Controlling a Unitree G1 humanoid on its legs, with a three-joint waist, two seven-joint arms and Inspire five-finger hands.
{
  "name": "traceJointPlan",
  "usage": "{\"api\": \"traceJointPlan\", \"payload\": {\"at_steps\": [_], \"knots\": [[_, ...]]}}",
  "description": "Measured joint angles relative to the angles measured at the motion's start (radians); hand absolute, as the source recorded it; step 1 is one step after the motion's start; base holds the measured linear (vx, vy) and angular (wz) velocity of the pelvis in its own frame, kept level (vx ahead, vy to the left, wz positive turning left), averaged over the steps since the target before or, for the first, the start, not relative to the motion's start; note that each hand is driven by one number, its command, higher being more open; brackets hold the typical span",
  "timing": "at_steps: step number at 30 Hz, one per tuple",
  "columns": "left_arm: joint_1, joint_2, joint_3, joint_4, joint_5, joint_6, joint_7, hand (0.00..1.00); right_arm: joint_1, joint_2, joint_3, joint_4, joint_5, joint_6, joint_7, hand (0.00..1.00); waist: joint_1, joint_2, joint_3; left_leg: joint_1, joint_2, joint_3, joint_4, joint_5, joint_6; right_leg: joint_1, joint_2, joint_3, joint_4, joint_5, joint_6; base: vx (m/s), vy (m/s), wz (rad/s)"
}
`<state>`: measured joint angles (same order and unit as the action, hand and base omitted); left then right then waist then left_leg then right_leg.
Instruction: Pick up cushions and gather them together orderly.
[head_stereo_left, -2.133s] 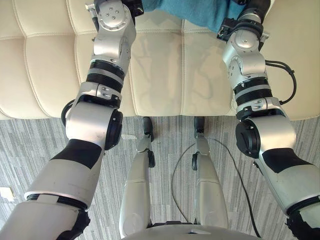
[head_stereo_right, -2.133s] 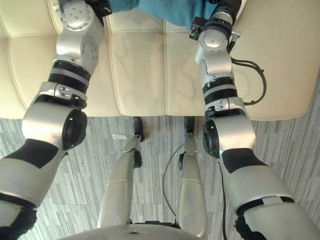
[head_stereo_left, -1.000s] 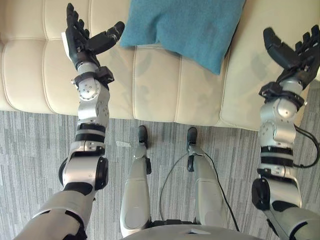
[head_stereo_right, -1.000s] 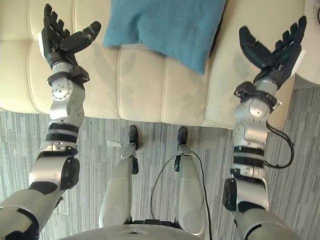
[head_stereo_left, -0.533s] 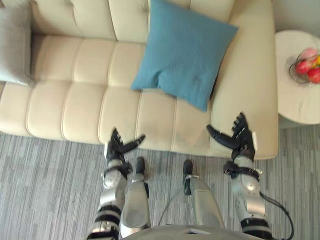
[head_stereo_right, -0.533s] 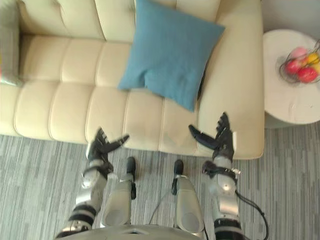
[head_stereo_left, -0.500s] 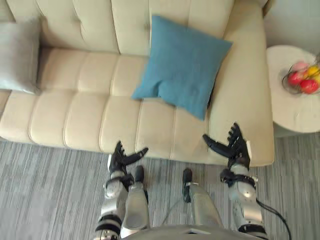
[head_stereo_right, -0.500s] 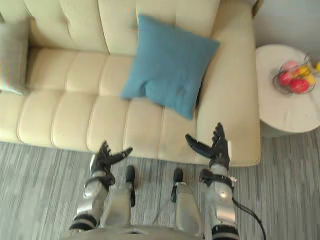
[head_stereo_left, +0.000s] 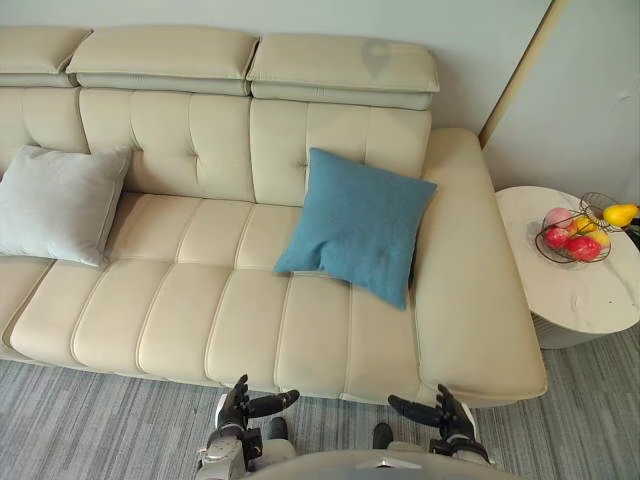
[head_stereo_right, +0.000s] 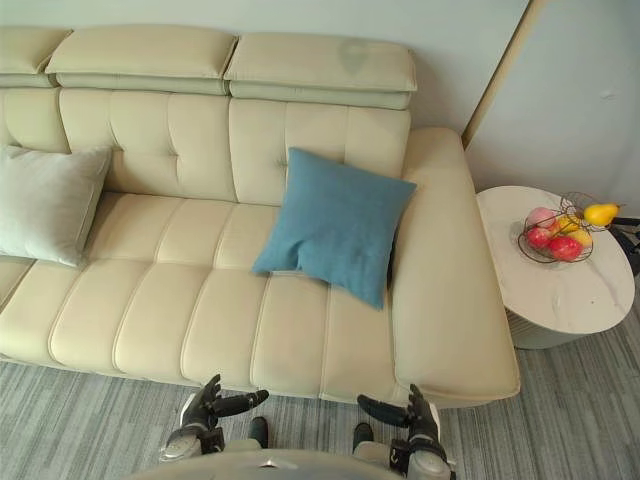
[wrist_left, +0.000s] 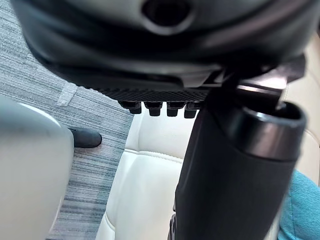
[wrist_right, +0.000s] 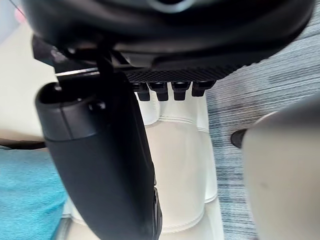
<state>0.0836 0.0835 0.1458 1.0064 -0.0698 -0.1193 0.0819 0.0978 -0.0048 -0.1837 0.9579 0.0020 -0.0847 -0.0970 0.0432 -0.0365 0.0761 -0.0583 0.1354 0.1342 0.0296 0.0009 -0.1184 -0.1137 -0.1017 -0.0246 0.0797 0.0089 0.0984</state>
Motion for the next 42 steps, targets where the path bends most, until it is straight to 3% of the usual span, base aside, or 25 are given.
{"api": "traceJointPlan", "payload": {"at_steps": [3, 4, 5, 6, 7, 9, 10, 11, 13, 14, 15, 16, 17, 19, 21, 23, 25, 27, 31, 34, 41, 42], "knots": [[-0.014, -0.013, 0.000, -0.002, -0.002, 0.002, 0.000, 1.00, -0.011, 0.003, 0.007, -0.003, 0.001, 0.000, 0.000, 1.00, 0.003, -0.005, 0.008, -0.047, 0.013, 0.015, 0.073, -0.031, 0.017, -0.031, 0.008, -0.001, 0.008, 0.043, 0.007, -0.12, 0.023, -0.31], [-0.024, -0.035, 0.029, -0.007, -0.007, 0.003, -0.002, 1.00, -0.028, 0.010, 0.007, -0.005, 0.002, 0.007, -0.002, 1.00, 0.013, 0.018, 0.025, -0.082, 0.052, 0.022, 0.109, -0.038, 0.023, -0.057, 0.019, -0.024, 0.094, 0.011, -0.003, -0.17, -0.036, -0.20], [-0.024, -0.036, 0.030, -0.007, -0.008, 0.003, -0.002, 1.00, -0.028, 0.010, 0.007, -0.005, 0.002, 0.008, -0.002, 1.00, 0.013, 0.018, 0.025, -0.082, 0.052, 0.022, 0.110, -0.037, 0.021, -0.058, 0.018, -0.024, 0.100, 0.008, -0.004, -0.15, -0.057, -0.02], [-0.022, -0.038, 0.037, -0.028, -0.011, 0.009, 0.005, 1.00, -0.026, 0.019, 0.006, -0.008, 0.003, 0.019, 0.000, 1.00, 0.015, 0.004, 0.029, -0.091, 0.051, 0.012, 0.128, -0.032, 0.018, -0.118, -0.008, -0.064, 0.454, -0.158, -0.005, -0.11, -0.149, 0.36], [-0.015, -0.039, 0.038, -0.043, -0.023, 0.011, 0.006, 1.00, -0.021, 0.025, 0.005, -0.008, 0.003, 0.018, -0.004, 1.00, 0.020, -0.003, 0.027, -0.099, 0.046, -0.007, 0.137, -0.020, 0.010, -0.089, -0.019, -0.077, 0.549, -0.200, 0.006, -0.07, -0.167, 0.39], [-0.021, -0.043, 0.054, -0.054, -0.046, 0.010, 0.006, 1.00, -0.030, 0.037, 0.006, -0.009, 0.003, 0.018, -0.013, 1.00, 0.047, -0.020, 0.020, -0.131, 0.037, -0.009, 0.137, 0.016, 0.005, -0.043, -0.014, -0.082, 0.435, -0.250, -0.005, -0.09, -0.232, 0.21], [-0.032, -0.056, 0.070, -0.054, -0.061, 0.010, 0.008, 1.00, -0.046, 0.038, 0.006, -0.013, 0.006, 0.017, -0.018, 1.00, 0.058, -0.010, 0.015, -0.171, 0.044, -0.009, 0.121, 0.048, 0.002, -0.028, 0.005, -0.101, 0.330, -0.265, -0.024, -0.17, -0.275, 0.18], [-0.044, -0.067, 0.071, -0.051, -0.071, 0.011, 0.008, 1.00, -0.061, 0.035, 0.006, -0.017, 0.013, 0.015, -0.024, 1.00, 0.064, 0.015, 0.024, -0.196, 0.057, -0.017, 0.103, 0.076, -0.001, -0.018, 0.026, -0.121, 0.263, -0.264, -0.048, -0.18, -0.217, 0.30], [-0.055, -0.085, 0.068, -0.043, -0.079, 0.013, 0.006, 1.00, -0.063, 0.031, 0.006, -0.020, 0.023, 0.018, -0.033, 1.00, 0.060, 0.047, 0.049, -0.200, 0.073, -0.033, 0.066, 0.132, 0.003, 0.000, 0.048, -0.182, 0.248, -0.245, -0.057, -0.18, -0.122, 0.79], [-0.054, -0.090, 0.067, -0.045, -0.079, 0.013, 0.007, 1.00, -0.038, 0.029, 0.007, -0.020, 0.024, 0.022, -0.040, 1.00, 0.058, 0.054, 0.050, -0.195, 0.077, -0.016, 0.052, 0.168, 0.003, 0.019, 0.050, -0.230, 0.251, -0.247, -0.062, -0.23, -0.071, 1.11], [-0.057, -0.089, 0.067, -0.056, -0.079, 0.013, 0.007, 1.00, -0.029, 0.035, 0.008, -0.019, 0.021, 0.023, -0.040, 1.00, 0.057, 0.045, 0.054, -0.193, 0.084, 0.057, 0.068, 0.154, 0.022, 0.024, 0.037, -0.267, 0.254, -0.249, -0.087, -0.23, -0.037, 0.83], [-0.058, -0.088, 0.067, -0.061, -0.078, 0.013, 0.007, 1.00, -0.029, 0.035, 0.008, -0.019, 0.021, 0.023, -0.040, 1.00, 0.057, 0.041, 0.056, -0.195, 0.084, 0.083, 0.084, 0.142, 0.021, 0.025, 0.029, -0.277, 0.255, -0.247, -0.093, -0.14, 0.015, 0.48], [-0.059, -0.087, 0.067, -0.067, -0.078, 0.013, 0.007, 1.00, -0.031, 0.033, 0.007, -0.019, 0.022, 0.023, -0.043, 1.00, 0.056, 0.033, 0.060, -0.196, 0.083, 0.122, 0.132, 0.123, 0.026, 0.024, 0.018, -0.285, 0.255, -0.242, -0.098, -0.09, 0.057, 0.44], [-0.061, -0.085, 0.066, -0.072, -0.075, 0.012, 0.008, 1.00, -0.030, 0.024, 0.006, -0.021, 0.023, 0.023, -0.048, 1.00, 0.051, 0.018, 0.068, -0.194, 0.074, 0.125, 0.286, -0.011, 0.045, 0.020, -0.017, -0.306, 0.266, -0.232, -0.087, -0.07, 0.101, 0.44], [-0.068, -0.087, 0.068, -0.072, -0.074, 0.013, 0.006, 1.00, -0.033, 0.023, -0.006, -0.019, 0.024, 0.024, -0.045, 1.00, 0.043, 0.017, 0.069, -0.178, 0.075, 0.103, 0.374, -0.134, 0.035, 0.001, -0.042, -0.308, 0.281, -0.217, -0.062, -0.08, 0.227, 0.15], [-0.063, -0.089, 0.072, -0.067, -0.074, 0.016, 0.004, 1.00, -0.039, 0.029, -0.037, -0.010, 0.024, 0.024, -0.039, 1.00, 0.038, 0.017, 0.069, -0.165, 0.065, 0.106, 0.383, -0.171, 0.038, 0.008, -0.049, -0.293, 0.277, -0.207, -0.040, -0.09, 0.261, -0.04], [-0.049, -0.060, 0.072, -0.068, -0.064, 0.019, 0.006, 1.00, -0.030, 0.063, -0.042, 0.000, 0.025, 0.032, -0.029, 1.00, 0.031, -0.019, 0.045, -0.136, 0.018, 0.129, 0.318, -0.155, 0.058, 0.016, -0.069, -0.266, 0.225, -0.182, -0.010, -0.05, 0.219, -0.08], [-0.042, -0.052, 0.065, -0.054, -0.040, 0.022, 0.005, 1.00, -0.026, 0.067, -0.061, 0.006, 0.024, 0.032, -0.020, 1.00, 0.019, -0.029, 0.035, -0.114, -0.020, 0.131, 0.268, -0.140, 0.072, 0.042, -0.077, -0.239, 0.169, -0.150, -0.003, -0.01, 0.183, 0.13], [-0.036, -0.041, 0.056, -0.007, -0.015, 0.027, 0.003, 1.00, -0.044, 0.049, -0.124, 0.058, 0.025, 0.034, -0.016, 1.00, 0.005, -0.011, 0.021, -0.060, -0.070, 0.138, 0.190, -0.108, 0.101, 0.103, -0.082, -0.195, 0.059, -0.098, 0.005, 0.02, 0.107, 0.04], [-0.022, -0.026, 0.056, 0.024, -0.008, 0.042, 0.003, 1.00, -0.052, 0.037, -0.154, 0.084, 0.025, 0.038, -0.016, 1.00, 0.005, -0.001, 0.014, -0.023, -0.093, 0.148, 0.144, -0.087, 0.104, 0.133, -0.081, -0.181, 0.007, -0.078, 0.013, 0.08, 0.042, -0.10], [-0.023, -0.006, 0.018, 0.048, 0.002, 0.042, -0.009, 1.00, -0.064, 0.020, -0.193, 0.131, 0.025, 0.042, -0.017, 1.00, 0.000, -0.002, 0.012, 0.028, -0.090, 0.104, 0.107, -0.072, 0.094, 0.190, -0.056, -0.168, -0.047, -0.067, -0.013, 0.07, -0.043, -0.06], [-0.027, 0.006, -0.019, 0.080, 0.004, 0.042, -0.023, 1.00, -0.055, -0.011, -0.190, 0.157, 0.038, 0.045, -0.017, 1.00, -0.022, 0.008, 0.018, 0.132, -0.100, 0.099, -0.026, -0.035, 0.081, 0.221, -0.044, -0.136, -0.067, -0.065, -0.023, 0.00, 0.000, 0.00]]}}
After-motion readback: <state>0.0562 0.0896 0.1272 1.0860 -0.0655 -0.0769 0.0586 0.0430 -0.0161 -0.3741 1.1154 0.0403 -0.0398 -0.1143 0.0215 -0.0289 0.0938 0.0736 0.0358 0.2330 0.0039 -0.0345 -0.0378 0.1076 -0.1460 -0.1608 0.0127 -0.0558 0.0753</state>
